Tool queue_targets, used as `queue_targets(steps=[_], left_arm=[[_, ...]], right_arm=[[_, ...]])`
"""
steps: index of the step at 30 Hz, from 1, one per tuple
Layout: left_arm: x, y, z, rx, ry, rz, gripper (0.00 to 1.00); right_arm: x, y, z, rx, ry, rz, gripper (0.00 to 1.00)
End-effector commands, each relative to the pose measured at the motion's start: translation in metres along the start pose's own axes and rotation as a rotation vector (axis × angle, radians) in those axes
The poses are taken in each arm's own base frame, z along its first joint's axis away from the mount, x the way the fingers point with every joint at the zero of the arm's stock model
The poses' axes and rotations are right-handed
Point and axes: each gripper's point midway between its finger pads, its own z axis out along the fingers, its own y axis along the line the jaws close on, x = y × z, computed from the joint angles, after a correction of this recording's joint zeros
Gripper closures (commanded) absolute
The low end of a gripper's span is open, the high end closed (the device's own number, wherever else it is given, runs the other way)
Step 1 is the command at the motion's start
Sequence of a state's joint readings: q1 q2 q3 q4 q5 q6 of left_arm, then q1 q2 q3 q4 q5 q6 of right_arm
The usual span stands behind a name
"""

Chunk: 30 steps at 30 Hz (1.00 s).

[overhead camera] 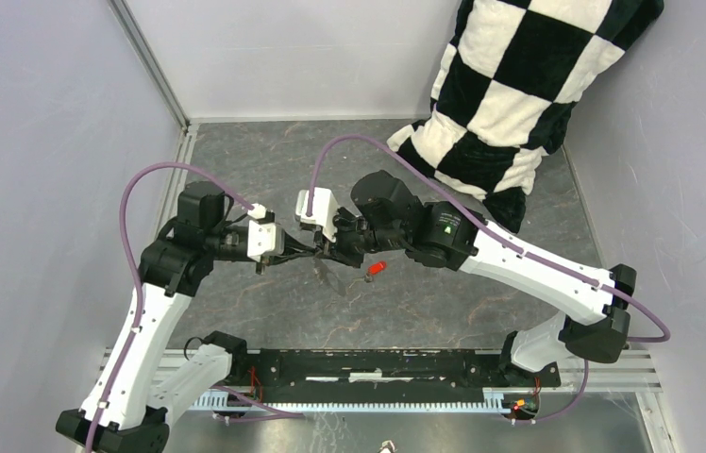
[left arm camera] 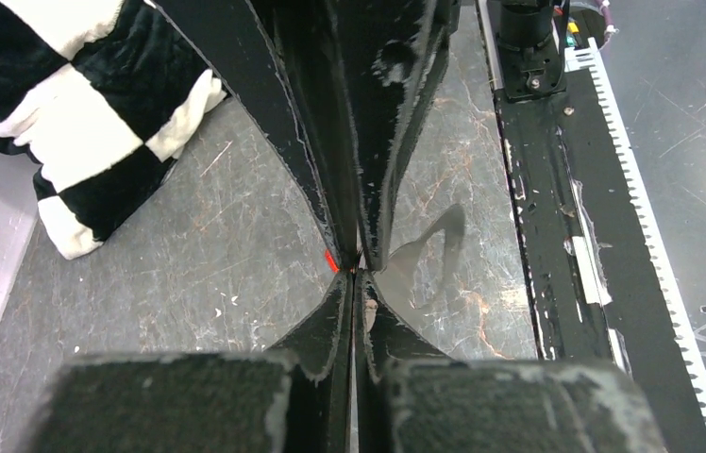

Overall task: Put the keys on the keyring
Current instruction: Adjust the keyring.

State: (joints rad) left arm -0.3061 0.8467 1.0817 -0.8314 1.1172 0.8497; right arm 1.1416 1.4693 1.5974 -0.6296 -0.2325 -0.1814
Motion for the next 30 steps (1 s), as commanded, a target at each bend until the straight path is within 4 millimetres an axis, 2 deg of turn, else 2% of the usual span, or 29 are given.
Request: queue_targets(steps=[1, 5, 6, 8, 11, 15, 19, 24, 30], left_arm=[[-0.010, 0.003, 0.002, 0.015, -0.028, 0.015, 0.98], [-0.026, 0.001, 0.006, 0.049, -0.102, -0.126, 0.98], [-0.032, -0.002, 0.006, 0.066, -0.129, -0.146, 0.98], [-0.045, -0.005, 0.006, 0.094, -0.176, -0.182, 0.98], [-0.065, -0.006, 0.003, 0.111, -0.237, -0.199, 0.98], [-0.081, -0.015, -0.002, 0.169, -0.269, -0.188, 0.98], [-0.087, -0.016, -0.004, 0.176, -0.274, -0.188, 0.98], [-0.086, -0.014, -0.003, 0.171, -0.272, -0.194, 0.98], [-0.084, -0.009, -0.002, 0.150, -0.265, -0.193, 0.98]], right_arm=[[-0.049, 0.006, -0.013, -0.026, -0.170, -0.031, 0.78], [-0.050, -0.002, -0.031, 0.037, -0.234, -0.031, 0.54], [-0.048, -0.002, -0.038, 0.043, -0.254, -0.031, 0.52], [-0.044, -0.005, -0.050, 0.061, -0.307, -0.028, 0.51], [-0.027, -0.007, -0.065, 0.058, -0.369, -0.009, 0.50], [-0.018, -0.012, -0.084, 0.048, -0.483, 0.018, 0.50], [-0.021, -0.006, -0.083, 0.006, -0.541, 0.012, 0.50], [-0.033, 0.006, -0.077, -0.092, -0.615, 0.040, 0.50], [-0.035, 0.018, -0.072, -0.152, -0.712, 0.100, 0.54]])
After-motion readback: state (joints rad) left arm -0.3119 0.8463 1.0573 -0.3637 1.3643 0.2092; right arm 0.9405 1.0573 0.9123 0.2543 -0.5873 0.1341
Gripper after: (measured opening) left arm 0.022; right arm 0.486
